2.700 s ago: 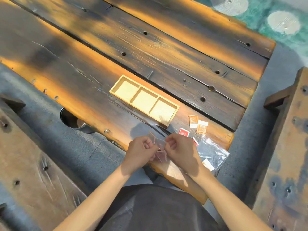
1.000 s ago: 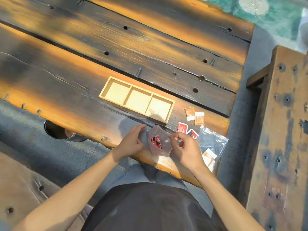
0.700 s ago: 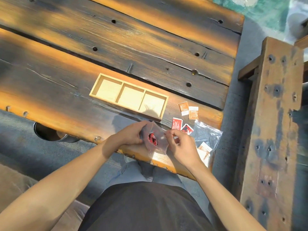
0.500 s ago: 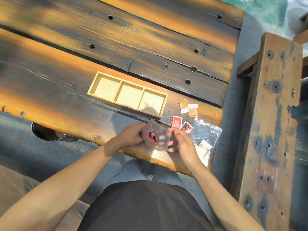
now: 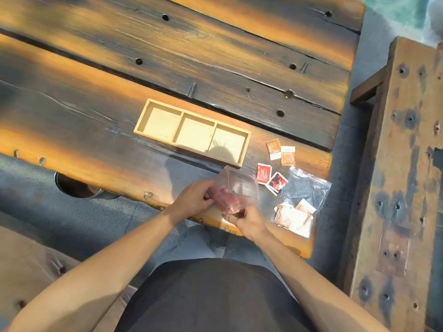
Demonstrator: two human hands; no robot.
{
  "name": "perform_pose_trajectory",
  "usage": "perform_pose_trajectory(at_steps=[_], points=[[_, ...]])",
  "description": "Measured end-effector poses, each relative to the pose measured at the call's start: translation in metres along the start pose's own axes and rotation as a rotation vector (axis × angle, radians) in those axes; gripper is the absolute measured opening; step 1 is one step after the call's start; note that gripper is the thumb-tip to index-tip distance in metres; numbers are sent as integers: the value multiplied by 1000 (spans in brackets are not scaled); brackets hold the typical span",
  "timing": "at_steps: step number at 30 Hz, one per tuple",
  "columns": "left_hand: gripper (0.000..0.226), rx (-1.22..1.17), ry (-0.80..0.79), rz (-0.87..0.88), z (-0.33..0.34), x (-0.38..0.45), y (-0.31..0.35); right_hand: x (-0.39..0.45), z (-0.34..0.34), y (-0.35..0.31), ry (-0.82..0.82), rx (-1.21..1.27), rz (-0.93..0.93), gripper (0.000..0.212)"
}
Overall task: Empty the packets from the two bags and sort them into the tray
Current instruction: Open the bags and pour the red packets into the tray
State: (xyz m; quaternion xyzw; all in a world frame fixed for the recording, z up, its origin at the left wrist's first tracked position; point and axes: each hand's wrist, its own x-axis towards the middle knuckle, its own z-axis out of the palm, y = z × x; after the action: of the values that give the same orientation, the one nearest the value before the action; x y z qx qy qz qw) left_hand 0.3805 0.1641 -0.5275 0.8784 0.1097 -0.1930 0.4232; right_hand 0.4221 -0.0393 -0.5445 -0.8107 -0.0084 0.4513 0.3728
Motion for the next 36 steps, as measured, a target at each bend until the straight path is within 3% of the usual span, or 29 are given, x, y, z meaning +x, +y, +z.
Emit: perform_pose_trajectory(at_steps=[2,4,6,7,9,11,15,26,36], points=[[30,-2,26,-13,3,-4,-3,1,5,-7,44,-9,18,14],[22,6,61,-41,6,-7,-7,2,6,-9,66,2,28,27],[22,-50,96,-69,7,-9,-9,-3,3,-13,61,72,10,15],[25,-92,106,-86,6,-11,-8,-5,1,-15,46,138,-18,12],[30,-185,108,-113,3,-15,-5,-11,-5,-20,23,261,-32,32],[28,-310,78,-141,0,-18,-2,-12,-10,-20,-5,355,-10,38],[36,-601,3,-242,-8,-22,7,-15,-21,-28,-59,432,62,24],[33,-1023,-8,-428,-24,-17,32,-25,-35,-70,-120,653,175,26],[21,-1162,-27,-495,-42,-1,40,-18,-42,-90,-125,846,212,27]])
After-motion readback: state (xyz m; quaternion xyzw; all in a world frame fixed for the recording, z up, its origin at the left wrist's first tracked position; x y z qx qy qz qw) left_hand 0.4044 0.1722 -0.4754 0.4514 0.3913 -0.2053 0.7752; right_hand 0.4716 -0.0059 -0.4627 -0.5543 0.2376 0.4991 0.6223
